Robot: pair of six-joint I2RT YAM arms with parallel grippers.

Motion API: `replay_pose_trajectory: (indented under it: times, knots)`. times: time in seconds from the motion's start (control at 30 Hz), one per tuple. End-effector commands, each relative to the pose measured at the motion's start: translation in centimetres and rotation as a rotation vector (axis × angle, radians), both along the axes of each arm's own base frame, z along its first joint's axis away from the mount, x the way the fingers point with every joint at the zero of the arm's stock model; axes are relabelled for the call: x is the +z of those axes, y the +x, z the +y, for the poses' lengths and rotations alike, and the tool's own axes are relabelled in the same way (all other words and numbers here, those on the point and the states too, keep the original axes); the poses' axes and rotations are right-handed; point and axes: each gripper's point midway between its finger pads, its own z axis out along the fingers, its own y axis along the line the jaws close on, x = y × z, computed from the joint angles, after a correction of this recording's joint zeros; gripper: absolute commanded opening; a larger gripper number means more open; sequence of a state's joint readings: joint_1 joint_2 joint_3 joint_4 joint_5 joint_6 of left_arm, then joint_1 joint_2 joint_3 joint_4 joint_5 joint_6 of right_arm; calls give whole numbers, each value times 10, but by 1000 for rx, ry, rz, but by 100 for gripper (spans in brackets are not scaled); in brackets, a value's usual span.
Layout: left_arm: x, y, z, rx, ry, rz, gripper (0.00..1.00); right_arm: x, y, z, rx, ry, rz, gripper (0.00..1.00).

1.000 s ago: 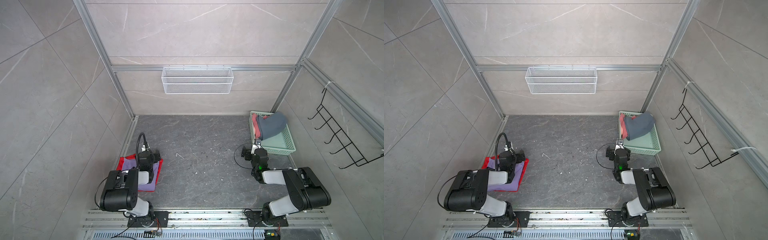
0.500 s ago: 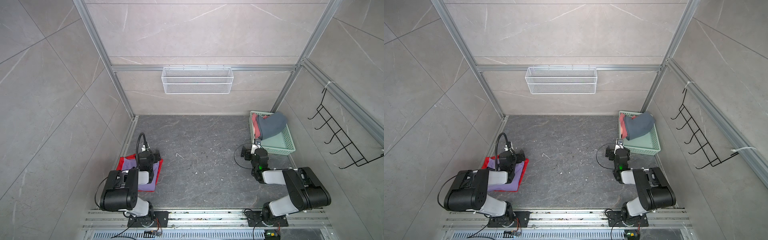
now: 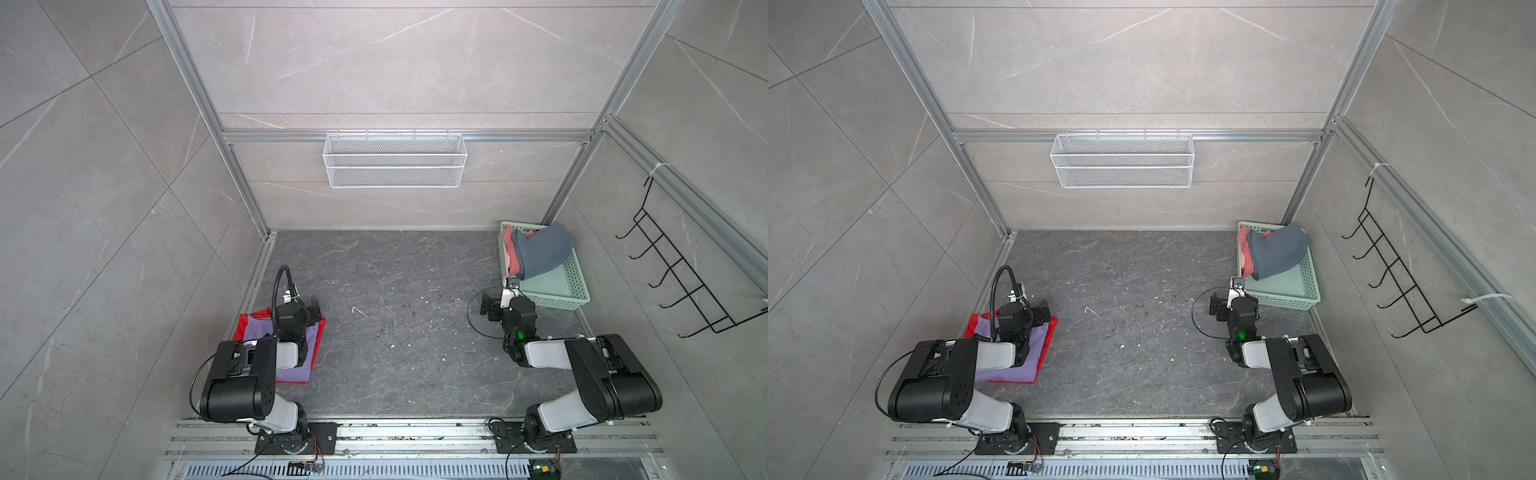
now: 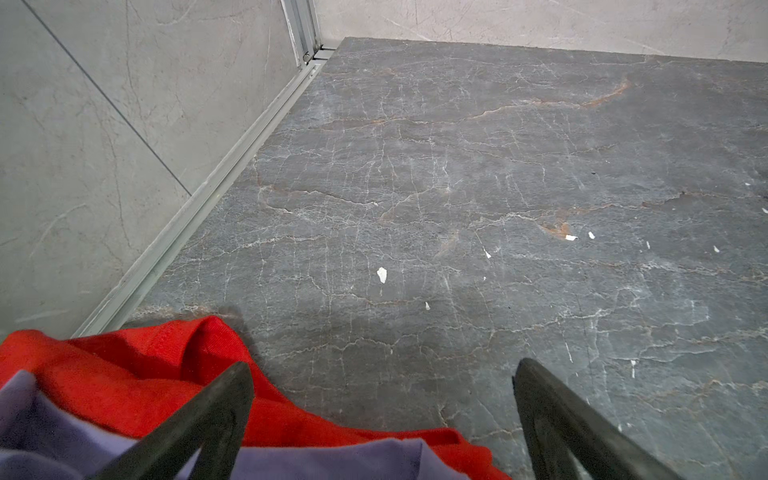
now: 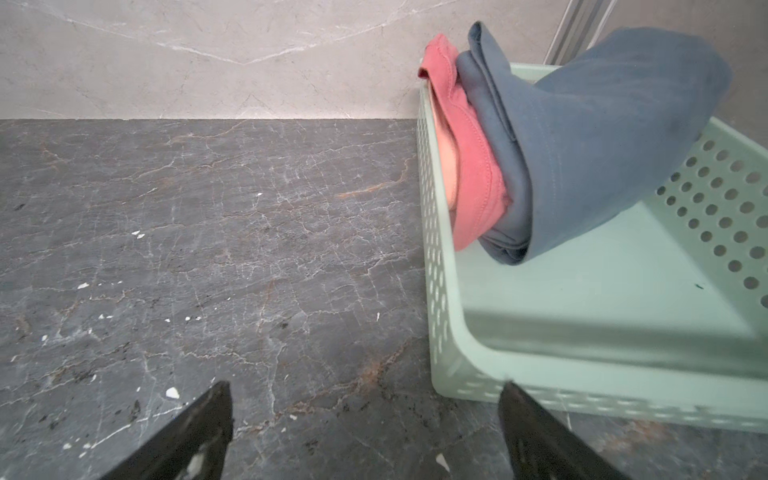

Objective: Fold and stack the t-shirts

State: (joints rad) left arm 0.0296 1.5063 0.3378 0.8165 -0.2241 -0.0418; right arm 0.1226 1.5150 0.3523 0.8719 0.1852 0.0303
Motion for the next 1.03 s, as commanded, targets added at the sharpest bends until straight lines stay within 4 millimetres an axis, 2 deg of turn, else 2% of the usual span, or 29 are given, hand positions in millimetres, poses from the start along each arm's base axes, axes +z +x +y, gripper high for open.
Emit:
replay_pose_trajectory:
  times: [0.0, 1.0]
  knots:
    - [16, 12, -7, -63, -30, -59, 100, 2, 3, 4, 31, 1, -6, 99]
    - [16, 11, -7, -64, -28, -62, 100, 3, 2, 3, 34, -5, -10, 100]
